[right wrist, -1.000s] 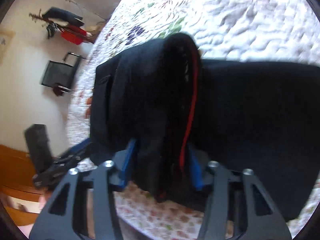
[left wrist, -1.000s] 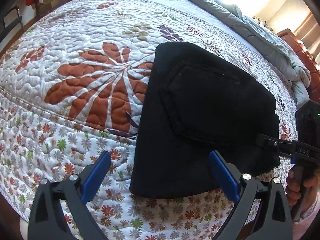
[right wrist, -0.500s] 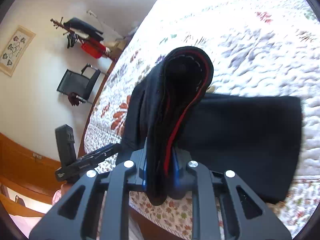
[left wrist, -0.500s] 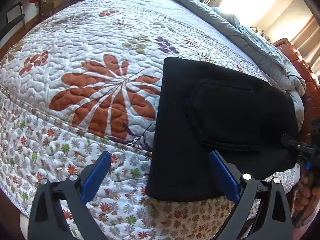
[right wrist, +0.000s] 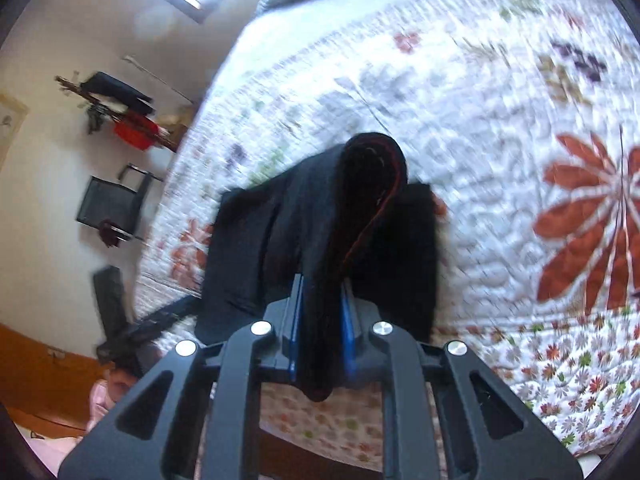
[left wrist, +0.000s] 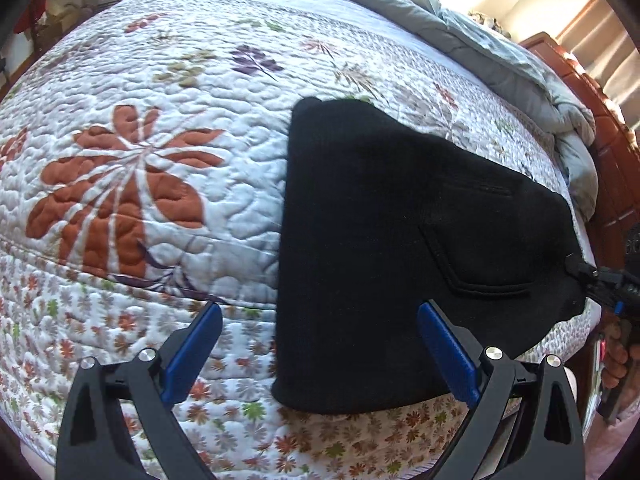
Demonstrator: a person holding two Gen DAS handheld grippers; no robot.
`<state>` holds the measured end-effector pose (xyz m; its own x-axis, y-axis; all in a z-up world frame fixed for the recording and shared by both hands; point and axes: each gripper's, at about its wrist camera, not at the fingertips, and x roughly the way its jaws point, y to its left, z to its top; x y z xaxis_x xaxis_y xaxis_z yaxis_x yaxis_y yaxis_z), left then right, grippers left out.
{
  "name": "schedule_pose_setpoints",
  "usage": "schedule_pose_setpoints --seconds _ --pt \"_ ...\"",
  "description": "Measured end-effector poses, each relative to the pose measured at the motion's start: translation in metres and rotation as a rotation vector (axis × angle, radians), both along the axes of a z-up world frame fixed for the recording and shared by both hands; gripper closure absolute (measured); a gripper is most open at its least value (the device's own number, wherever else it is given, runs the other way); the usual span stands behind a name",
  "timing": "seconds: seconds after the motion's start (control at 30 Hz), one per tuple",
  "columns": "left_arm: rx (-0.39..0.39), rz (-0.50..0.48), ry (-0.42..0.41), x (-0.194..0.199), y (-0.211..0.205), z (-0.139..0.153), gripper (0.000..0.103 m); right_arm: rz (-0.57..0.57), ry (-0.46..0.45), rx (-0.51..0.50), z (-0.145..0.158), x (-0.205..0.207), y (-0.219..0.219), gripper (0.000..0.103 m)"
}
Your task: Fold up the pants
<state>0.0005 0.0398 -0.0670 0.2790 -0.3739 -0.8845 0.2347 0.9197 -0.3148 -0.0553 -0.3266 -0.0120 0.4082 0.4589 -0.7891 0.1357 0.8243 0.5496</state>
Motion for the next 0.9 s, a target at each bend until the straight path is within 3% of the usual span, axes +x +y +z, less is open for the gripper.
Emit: schedule_pose_setpoints --seconds 0.1,0.2,0.37,0.57,0.63,0.7,0.77,0.83,0.9 --pt "0.032 -0.021 0.034 0.004 -0.012 -0.014 0.005 0.002 0.083 -0.083 -0.029 0.002 0.004 0.085" --pt "0.000 -0.019 0.074 0.008 -0.013 -0.024 0.003 -0.023 0.098 -0.075 -0.041 0.003 0.000 0.081" --pt "-0.059 -0.026 0.046 0.022 -0.001 -0.006 0.004 0.009 0.081 -0.076 -0.029 0.009 0.003 0.076" --pt "-0.098 -0.053 0.042 0.084 0.001 0.013 0.004 -0.016 0.029 -0.086 -0.013 0.034 -0.006 0.061" --pt "-0.108 -0.068 0.070 0.110 -0.002 0.007 0.004 -0.021 0.028 -0.046 -0.013 0.047 -0.011 0.052" --pt "-0.178 -0.067 0.125 0.131 -0.001 -0.003 0.004 -0.016 0.045 -0.046 -0.017 0.062 -0.013 0.045" --pt "-0.250 -0.040 0.174 0.141 0.000 -0.014 0.004 -0.009 0.055 -0.035 -0.020 0.071 -0.013 0.045" --pt "-0.351 -0.017 0.231 0.149 0.001 -0.026 0.006 -0.005 0.061 0.033 -0.027 0.078 -0.016 0.052" --pt "-0.412 -0.035 0.263 0.151 -0.004 -0.032 0.019 0.007 0.054 0.074 -0.029 0.083 -0.016 0.078"
